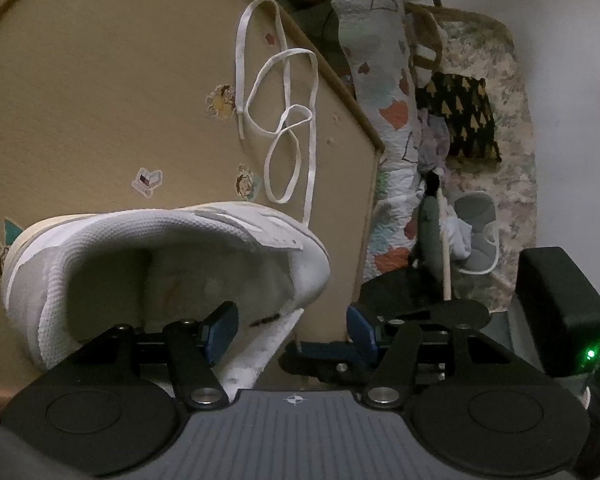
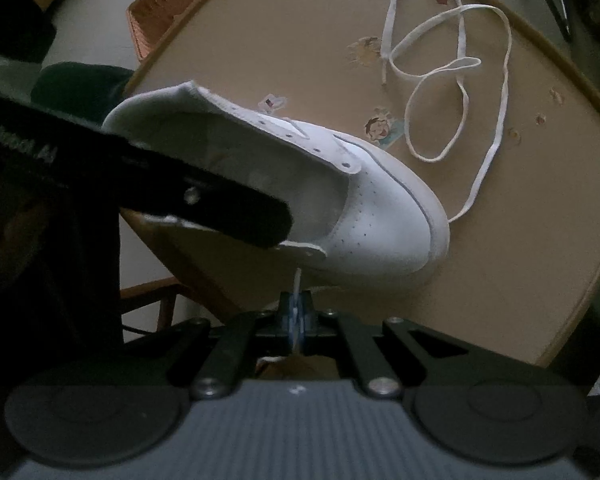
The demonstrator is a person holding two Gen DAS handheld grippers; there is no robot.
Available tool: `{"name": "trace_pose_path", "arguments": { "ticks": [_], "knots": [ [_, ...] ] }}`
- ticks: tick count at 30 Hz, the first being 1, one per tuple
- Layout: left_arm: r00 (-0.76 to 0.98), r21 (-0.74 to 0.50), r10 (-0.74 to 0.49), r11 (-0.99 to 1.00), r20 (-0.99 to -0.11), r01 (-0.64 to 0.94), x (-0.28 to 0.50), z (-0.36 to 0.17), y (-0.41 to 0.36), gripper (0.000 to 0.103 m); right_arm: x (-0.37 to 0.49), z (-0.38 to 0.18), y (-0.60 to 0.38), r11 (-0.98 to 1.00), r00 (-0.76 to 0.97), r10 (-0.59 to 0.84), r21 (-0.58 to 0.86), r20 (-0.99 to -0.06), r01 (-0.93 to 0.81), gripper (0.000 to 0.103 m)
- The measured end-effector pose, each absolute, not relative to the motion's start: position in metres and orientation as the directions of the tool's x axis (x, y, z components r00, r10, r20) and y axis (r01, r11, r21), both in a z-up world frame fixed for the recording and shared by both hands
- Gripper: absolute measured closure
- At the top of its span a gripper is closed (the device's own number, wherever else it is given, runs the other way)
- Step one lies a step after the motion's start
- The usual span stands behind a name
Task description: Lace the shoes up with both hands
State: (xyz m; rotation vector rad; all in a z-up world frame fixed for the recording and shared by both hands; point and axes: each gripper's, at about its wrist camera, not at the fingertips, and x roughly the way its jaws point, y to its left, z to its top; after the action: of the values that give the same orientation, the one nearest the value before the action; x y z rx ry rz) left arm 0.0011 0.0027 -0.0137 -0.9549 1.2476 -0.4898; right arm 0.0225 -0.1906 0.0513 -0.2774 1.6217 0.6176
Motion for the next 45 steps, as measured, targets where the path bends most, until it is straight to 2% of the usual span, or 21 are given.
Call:
{"name": "trace_pose_path", "arguments": {
  "ticks": [3, 4, 6, 9, 15, 19, 24, 28, 30, 31, 33, 40, 45],
  "knots": [
    [0.289, -0.815, -0.762, 0.555, -0.579, -0.166, 0.0, -0.012, 0.005, 0.065, 0.025, 0.052, -0.19, 0.825, -0.16, 0.174, 0.232, -0.972, -0.516, 0.101],
    [0.288, -0.818, -0.767, 0.556, -0.574, -0.149, 0.0, -0.011, 0.006, 0.067, 0.026, 0.053, -0.19, 0.824, -0.16, 0.172, 0.231, -0.972, -0.518, 0.101],
    [0.274, -0.814, -0.772, 0.574, -0.573, -0.087, 0.001, -0.004, 0.006, 0.067, 0.027, 0.052, -0.189, 0.821, -0.162, 0.168, 0.229, -0.972, -0.524, 0.101],
    [0.226, -0.765, -0.753, 0.642, -0.618, 0.046, 0.003, 0.011, 0.002, 0.067, 0.027, 0.051, -0.19, 0.813, -0.166, 0.154, 0.22, -0.974, -0.538, 0.101],
    [0.099, -0.528, -0.604, 0.755, -0.791, 0.389, 0.002, 0.034, -0.03, 0.064, 0.03, 0.053, -0.186, 0.791, -0.178, 0.154, 0.229, -0.972, -0.567, 0.101],
    [0.093, -0.384, -0.514, 0.738, -0.853, 0.555, 0.004, 0.039, -0.05, 0.064, 0.031, 0.055, -0.187, 0.785, -0.181, 0.153, 0.231, -0.971, -0.574, 0.101],
    [0.123, -0.223, -0.457, 0.63, -0.881, 0.744, -0.003, 0.043, -0.077, 0.064, 0.032, 0.052, -0.189, 0.782, -0.207, 0.142, 0.238, -0.968, -0.576, 0.101],
    [0.17, -0.156, -0.453, 0.597, -0.875, 0.787, -0.005, 0.034, -0.088, 0.067, 0.034, 0.05, -0.194, 0.791, -0.226, 0.163, 0.265, -0.96, -0.552, 0.101],
    [0.234, -0.059, -0.425, 0.572, -0.874, 0.818, -0.013, 0.031, -0.095, 0.069, 0.035, 0.049, -0.196, 0.793, -0.232, 0.174, 0.276, -0.957, -0.544, 0.101],
    [0.256, -0.022, -0.418, 0.556, -0.872, 0.831, -0.019, 0.03, -0.096, 0.073, 0.036, 0.049, -0.196, 0.792, -0.233, 0.174, 0.277, -0.957, -0.544, 0.101],
    [0.279, 0.019, -0.418, 0.527, -0.865, 0.849, -0.028, 0.028, -0.098, 0.088, 0.037, 0.05, -0.196, 0.791, -0.236, 0.177, 0.281, -0.955, -0.543, 0.101],
    [0.421, 0.25, -0.37, 0.429, -0.828, 0.868, -0.06, 0.02, -0.11, 0.089, 0.042, 0.049, -0.191, 0.788, -0.255, 0.18, 0.294, -0.95, -0.54, 0.101],
    [0.451, 0.316, -0.365, 0.374, -0.814, 0.872, -0.065, 0.016, -0.115, 0.089, 0.045, 0.047, -0.185, 0.786, -0.271, 0.161, 0.289, -0.949, -0.547, 0.101]
  ]
}}
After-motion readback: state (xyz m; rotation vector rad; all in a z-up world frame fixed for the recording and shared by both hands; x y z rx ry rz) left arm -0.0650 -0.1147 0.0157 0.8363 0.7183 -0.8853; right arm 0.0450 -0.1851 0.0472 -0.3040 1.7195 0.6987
